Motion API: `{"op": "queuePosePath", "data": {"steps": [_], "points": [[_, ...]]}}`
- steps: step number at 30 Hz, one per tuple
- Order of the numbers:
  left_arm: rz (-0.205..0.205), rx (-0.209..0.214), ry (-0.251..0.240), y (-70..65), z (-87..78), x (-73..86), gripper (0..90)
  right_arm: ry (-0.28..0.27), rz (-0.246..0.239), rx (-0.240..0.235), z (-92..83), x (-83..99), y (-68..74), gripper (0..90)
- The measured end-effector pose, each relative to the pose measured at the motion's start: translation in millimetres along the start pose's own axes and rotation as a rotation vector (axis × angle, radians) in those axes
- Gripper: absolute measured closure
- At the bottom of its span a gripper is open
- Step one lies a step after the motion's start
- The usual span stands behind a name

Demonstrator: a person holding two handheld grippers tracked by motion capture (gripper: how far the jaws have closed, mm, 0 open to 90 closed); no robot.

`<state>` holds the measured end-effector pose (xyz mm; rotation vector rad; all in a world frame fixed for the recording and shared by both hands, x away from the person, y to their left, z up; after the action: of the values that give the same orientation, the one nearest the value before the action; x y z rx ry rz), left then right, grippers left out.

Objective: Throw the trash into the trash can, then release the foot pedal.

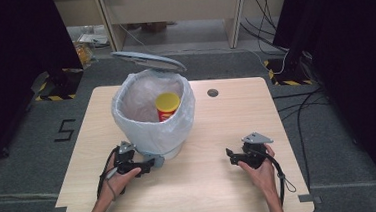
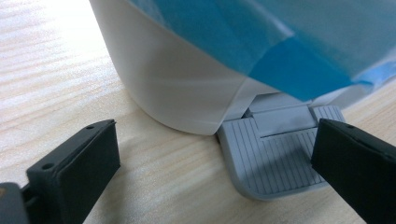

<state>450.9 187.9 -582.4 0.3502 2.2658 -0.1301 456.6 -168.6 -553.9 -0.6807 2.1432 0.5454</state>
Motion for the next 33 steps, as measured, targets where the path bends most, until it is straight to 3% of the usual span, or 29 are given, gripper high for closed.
{"op": "queuePosePath", "data": {"steps": [13,18,33], "points": [[-0.001,0.000,0.000,0.0,0.0,0.0,0.3,0.057,0.011,-0.004,1.6,17.6,3.3,15.4],[-0.001,0.002,0.000,0.0,-0.2,0.0,0.3,0.119,0.017,0.008,5.2,27.6,0.5,14.8],[-0.032,0.027,-0.007,0.7,-2.1,-0.5,1.0,0.123,0.018,0.002,5.8,27.7,0.8,13.2]]}}
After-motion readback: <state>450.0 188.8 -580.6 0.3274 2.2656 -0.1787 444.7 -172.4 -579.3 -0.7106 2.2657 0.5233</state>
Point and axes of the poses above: each handheld gripper's, and its own axes: z roughly forward along the jaws, x roughly out of its underside, y roughly to its left, the point moved 9 cm from there along z, roughly forward along the jaws, and after that the axes turned 14 degrees about -x, right-handed, at the moved point
